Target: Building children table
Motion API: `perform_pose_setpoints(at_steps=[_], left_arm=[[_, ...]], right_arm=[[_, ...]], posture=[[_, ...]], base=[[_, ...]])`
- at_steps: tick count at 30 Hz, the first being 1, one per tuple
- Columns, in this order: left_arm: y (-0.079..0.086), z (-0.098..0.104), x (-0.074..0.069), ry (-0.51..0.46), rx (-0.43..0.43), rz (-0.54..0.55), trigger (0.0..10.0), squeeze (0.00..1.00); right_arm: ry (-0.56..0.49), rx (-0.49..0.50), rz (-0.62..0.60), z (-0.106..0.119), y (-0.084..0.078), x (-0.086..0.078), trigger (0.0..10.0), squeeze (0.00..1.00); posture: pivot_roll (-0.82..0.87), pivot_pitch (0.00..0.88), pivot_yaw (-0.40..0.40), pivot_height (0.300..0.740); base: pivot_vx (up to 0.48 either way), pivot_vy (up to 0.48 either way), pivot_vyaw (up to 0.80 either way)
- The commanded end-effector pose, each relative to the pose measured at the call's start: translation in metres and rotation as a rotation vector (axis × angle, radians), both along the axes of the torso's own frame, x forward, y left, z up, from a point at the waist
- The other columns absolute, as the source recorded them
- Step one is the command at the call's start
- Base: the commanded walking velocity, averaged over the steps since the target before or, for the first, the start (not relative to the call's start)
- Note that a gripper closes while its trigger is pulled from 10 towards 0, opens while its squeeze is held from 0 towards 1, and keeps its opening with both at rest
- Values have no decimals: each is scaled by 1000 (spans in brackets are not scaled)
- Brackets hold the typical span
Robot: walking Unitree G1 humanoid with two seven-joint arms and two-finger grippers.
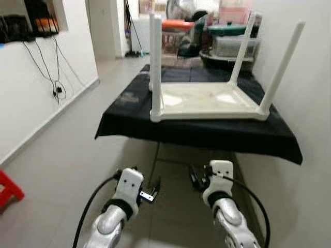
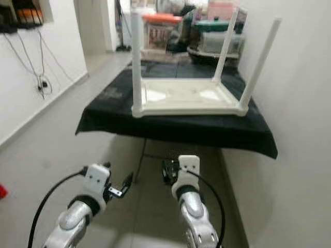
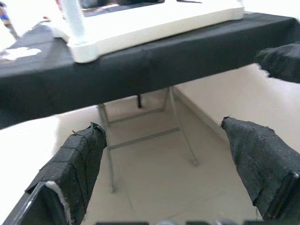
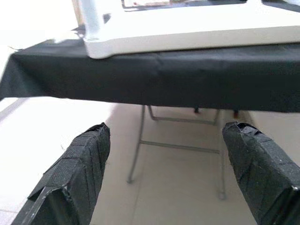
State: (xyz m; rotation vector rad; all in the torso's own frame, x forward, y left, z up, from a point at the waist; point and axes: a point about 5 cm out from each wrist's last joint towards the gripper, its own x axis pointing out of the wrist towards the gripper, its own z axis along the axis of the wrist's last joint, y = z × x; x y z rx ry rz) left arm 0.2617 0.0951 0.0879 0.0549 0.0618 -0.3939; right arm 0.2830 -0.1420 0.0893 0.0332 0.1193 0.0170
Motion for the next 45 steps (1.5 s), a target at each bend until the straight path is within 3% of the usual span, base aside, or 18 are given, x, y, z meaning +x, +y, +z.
perform_pose_setpoints(at_steps=[1, 24, 45], left_arm=[[2, -4, 0, 25, 17, 10, 10000, 0], [1, -5, 1, 39, 19, 12, 10000, 0], [3, -2, 1, 10, 30, 34, 10000, 0]], right_arm=[[11, -9, 4, 0, 1, 0, 10000, 0], [18, -8, 12, -1, 0, -1, 10000, 0], [16, -6, 17, 1, 2, -1, 10000, 0]], posture=[[28, 0, -33, 740], [29, 0, -34, 740], [29, 0, -30, 740]], base=[[0, 480, 0], [0, 480, 0], [12, 0, 0]])
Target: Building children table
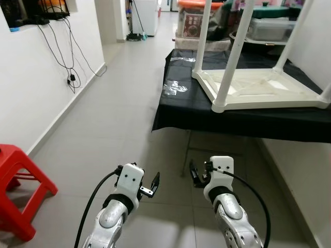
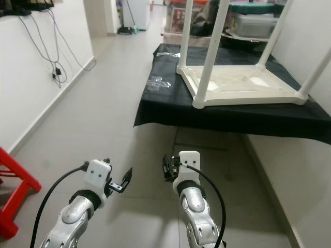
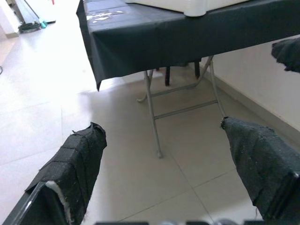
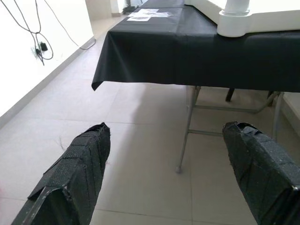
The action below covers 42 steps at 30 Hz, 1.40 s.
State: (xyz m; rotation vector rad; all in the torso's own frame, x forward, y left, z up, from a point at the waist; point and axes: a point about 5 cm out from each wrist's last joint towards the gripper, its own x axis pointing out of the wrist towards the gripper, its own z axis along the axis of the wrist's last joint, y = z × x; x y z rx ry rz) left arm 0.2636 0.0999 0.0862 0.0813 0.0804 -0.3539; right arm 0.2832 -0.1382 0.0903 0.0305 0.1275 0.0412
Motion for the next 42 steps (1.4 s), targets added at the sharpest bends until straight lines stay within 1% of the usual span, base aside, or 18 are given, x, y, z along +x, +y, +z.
perform_pose_setpoints(at_steps=[1, 29, 42], left_arm=[[-2, 0, -1, -2, -1, -6, 10000, 0], [-3, -2, -2, 1, -3, -21, 10000, 0], [-3, -1, -2, -2, -4, -24, 10000, 0]], right_arm=[[8, -5, -8, 0, -2, -1, 10000, 0], [13, -3, -3, -2, -2, -1, 10000, 0], [-4, 7, -5, 1, -2, -1, 10000, 0]], posture=[[29, 0, -31, 740], [29, 0, -29, 740], [31, 0, -31, 740]], base=[[251, 0, 0], [279, 0, 0], [288, 0, 0]])
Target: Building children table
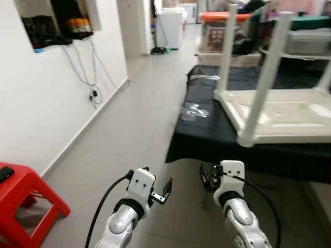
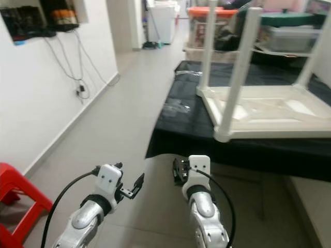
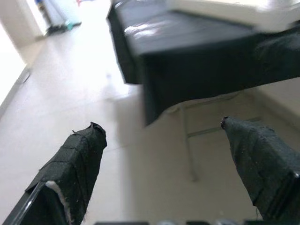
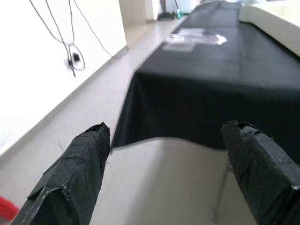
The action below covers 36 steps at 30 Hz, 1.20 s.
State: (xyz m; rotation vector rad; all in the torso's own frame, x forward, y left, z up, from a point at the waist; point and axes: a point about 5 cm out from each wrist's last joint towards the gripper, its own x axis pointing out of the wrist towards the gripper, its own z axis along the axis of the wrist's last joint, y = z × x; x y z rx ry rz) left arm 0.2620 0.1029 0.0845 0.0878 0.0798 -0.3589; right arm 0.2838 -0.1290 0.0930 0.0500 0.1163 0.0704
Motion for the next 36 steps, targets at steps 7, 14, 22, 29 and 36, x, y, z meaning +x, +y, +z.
perform_pose_setpoints(at_steps=[7, 14, 22, 29, 36], left_arm=[[-6, 1, 0, 0, -11, -20, 10000, 0], [-6, 1, 0, 1, -11, -22, 10000, 0], [-7, 1, 0, 4, -12, -25, 10000, 0], [-7, 1, -1, 6, -12, -30, 10000, 0], [-7, 1, -1, 17, -35, -28, 10000, 0]], right_arm=[[9, -16, -32, -1, -11, -2, 10000, 0], [10, -14, -31, -1, -11, -2, 10000, 0], [4, -8, -23, -1, -10, -1, 10000, 0], [0, -10, -18, 0, -9, -1, 10000, 0], [-54, -5, 36, 10, 0, 3, 10000, 0]], posture=[[30, 0, -30, 740], [32, 0, -30, 740], [31, 0, -29, 740], [33, 0, -29, 740], [35, 0, -32, 740]], base=[[290, 0, 0], [289, 0, 0], [289, 0, 0], [290, 0, 0], [82, 0, 0]])
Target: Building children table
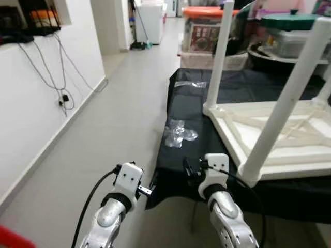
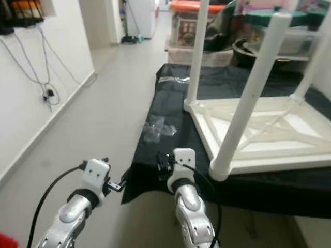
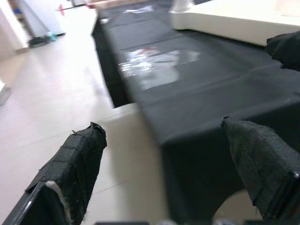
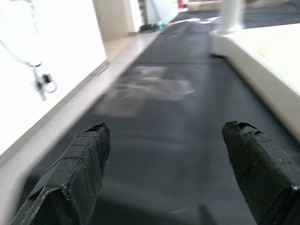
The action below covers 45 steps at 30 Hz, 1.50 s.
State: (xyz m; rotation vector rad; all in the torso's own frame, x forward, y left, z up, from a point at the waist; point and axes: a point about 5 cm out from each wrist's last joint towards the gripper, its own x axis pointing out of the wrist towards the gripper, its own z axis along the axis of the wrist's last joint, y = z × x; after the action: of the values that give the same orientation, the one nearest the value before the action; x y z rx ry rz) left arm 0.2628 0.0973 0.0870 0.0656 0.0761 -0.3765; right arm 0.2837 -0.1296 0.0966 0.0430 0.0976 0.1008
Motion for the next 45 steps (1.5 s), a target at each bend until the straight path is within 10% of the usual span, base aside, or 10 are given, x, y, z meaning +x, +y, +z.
perform_pose_setpoints(at_steps=[1, 13, 21, 23, 26, 45], left_arm=[[-2, -2, -2, 16, -12, -11, 10000, 0], [-4, 2, -8, 11, -30, -14, 10000, 0], [-4, 2, -8, 11, -30, -14, 10000, 0], [-11, 15, -23, -12, -37, -32, 10000, 0], [-13, 19, -27, -19, -38, -37, 10000, 0], [-24, 42, -69, -3, -85, -85, 10000, 0]], right_arm=[[-34, 0, 5, 6, 0, 3, 10000, 0], [-224, 3, 90, 69, 28, 53, 10000, 0], [-224, 3, 90, 69, 28, 53, 10000, 0], [-124, -173, 38, 98, 41, 106, 10000, 0], [-92, -226, 15, 107, 41, 117, 10000, 0], [-31, -207, -316, 133, -32, 137, 10000, 0]], posture=[[35, 0, -32, 740], [50, 0, -44, 740], [50, 0, -44, 740], [80, 87, -77, 740], [80, 87, -77, 740], [102, 233, -93, 740]], base=[[0, 0, 0], [0, 0, 0], [0, 0, 0], [0, 0, 0], [0, 0, 0], [0, 0, 0]])
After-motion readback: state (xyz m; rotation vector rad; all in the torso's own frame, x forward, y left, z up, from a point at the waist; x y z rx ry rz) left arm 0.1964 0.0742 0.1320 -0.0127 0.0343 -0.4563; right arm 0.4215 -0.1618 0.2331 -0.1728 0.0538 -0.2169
